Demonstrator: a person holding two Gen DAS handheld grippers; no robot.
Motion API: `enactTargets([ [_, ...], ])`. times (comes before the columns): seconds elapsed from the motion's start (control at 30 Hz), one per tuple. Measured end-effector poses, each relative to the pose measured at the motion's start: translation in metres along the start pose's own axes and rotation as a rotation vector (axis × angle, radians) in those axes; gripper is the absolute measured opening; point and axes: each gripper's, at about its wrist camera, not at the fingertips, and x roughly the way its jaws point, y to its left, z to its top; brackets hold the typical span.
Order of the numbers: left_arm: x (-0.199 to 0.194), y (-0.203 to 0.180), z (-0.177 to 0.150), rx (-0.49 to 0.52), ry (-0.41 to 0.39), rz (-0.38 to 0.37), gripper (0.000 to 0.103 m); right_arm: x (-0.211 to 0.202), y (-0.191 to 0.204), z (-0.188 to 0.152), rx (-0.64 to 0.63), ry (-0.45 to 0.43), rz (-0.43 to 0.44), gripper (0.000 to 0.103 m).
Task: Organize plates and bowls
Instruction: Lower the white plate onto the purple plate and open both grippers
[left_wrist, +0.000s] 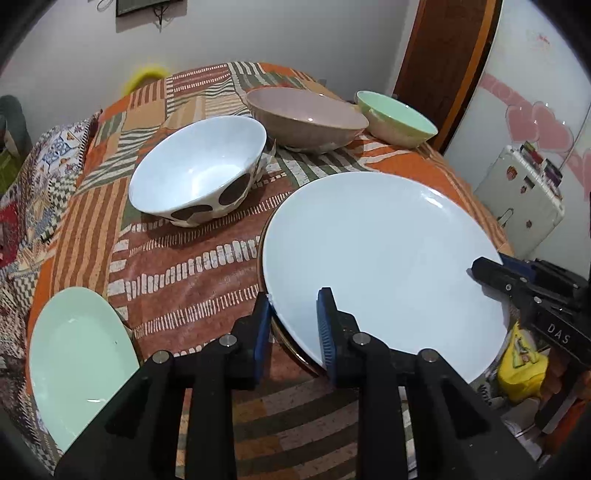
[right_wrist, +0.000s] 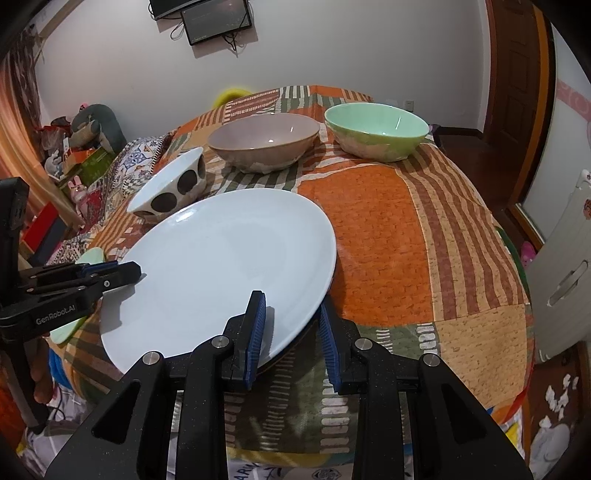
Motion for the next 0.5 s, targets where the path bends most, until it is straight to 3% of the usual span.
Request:
enactTargets([
  [0.1,-0.001,-0.013,-0.004,0.086,-0.025,0.060,0.025,0.000,0.005,-0.001,-0.034,-0.012,-0.020,0.026],
  [0.17,-0.004,-0.019,-0.004,0.115,-0.038,0.024,0.025,0.000,0.007,0.000,-0.043,-0.015,-0.033,0.026],
  [0.23,-0.006,-0.023,-0.002,0.104,-0.037,-0.028,0.025,0.002,0.004,0.001,-0.028,-0.011,-0.028,0.027],
  [0.43,-0.004,-0.020,0.004,0.061,-0.041,-0.012,0.025,0.003,-0.004,-0.002,0.008,0.011,-0.003,0.029],
  [0.5,-0.008,-0.018,0.004,0.056,-0.052,0.005,0.025,-0.003,-0.004,-0.001,0.005,-0.006,-0.010,0.038],
])
